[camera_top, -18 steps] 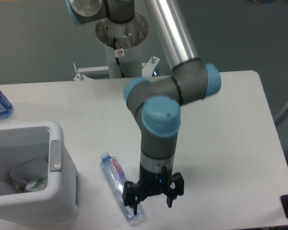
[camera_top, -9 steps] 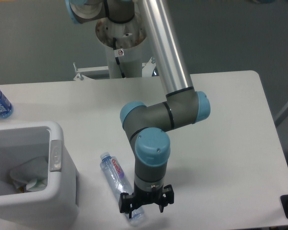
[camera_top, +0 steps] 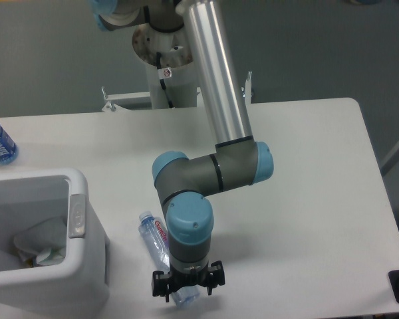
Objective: Place the trash in the trash can
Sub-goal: 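Close the gripper around the bottle's cap end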
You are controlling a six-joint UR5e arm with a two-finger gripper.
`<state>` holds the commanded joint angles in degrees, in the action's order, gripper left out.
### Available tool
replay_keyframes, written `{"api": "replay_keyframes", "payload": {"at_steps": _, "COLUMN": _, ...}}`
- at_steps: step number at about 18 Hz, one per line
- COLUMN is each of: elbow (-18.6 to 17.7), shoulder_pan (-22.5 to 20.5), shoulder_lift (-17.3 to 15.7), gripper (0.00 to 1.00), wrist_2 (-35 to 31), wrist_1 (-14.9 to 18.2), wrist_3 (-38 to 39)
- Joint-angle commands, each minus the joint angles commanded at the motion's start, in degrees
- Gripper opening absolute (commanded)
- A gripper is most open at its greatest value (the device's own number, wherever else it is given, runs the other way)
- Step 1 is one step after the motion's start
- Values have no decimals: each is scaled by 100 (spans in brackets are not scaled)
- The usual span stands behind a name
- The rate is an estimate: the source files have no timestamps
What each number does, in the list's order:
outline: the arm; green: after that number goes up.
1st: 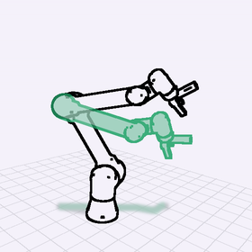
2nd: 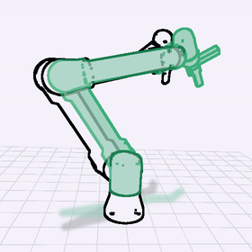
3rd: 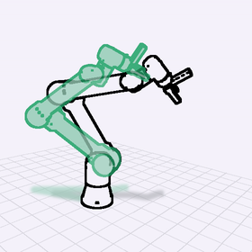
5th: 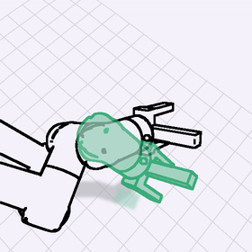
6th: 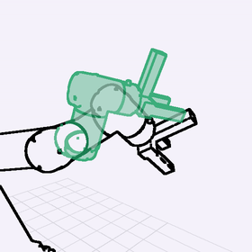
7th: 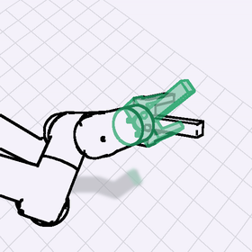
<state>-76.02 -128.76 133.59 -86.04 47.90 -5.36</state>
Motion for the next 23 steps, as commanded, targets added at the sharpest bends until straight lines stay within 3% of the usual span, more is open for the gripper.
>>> {"api": "replay_keyframes", "payload": {"at_steps": 4, "elbow": -70, "shoulder_pan": 44, "shoulder_lift": 0, "gripper": 100, "wrist_2": -70, "wrist_1": 0, "wrist_3": 0}}
{"api": "replay_keyframes", "payload": {"at_steps": 11, "elbow": -150, "shoulder_pan": 53, "shoulder_lift": -44, "gripper": 69, "wrist_2": -167, "wrist_1": 9, "wrist_3": 9}}
{"api": "replay_keyframes", "payload": {"at_steps": 14, "elbow": -237, "shoulder_pan": 53, "shoulder_lift": -123, "gripper": 62, "wrist_2": -167, "wrist_1": 0, "wrist_3": 0}}
{"api": "replay_keyframes", "payload": {"at_steps": 23, "elbow": -229, "shoulder_pan": 44, "shoulder_lift": -211, "gripper": 60, "wrist_2": -158, "wrist_1": 0, "wrist_3": -88}}
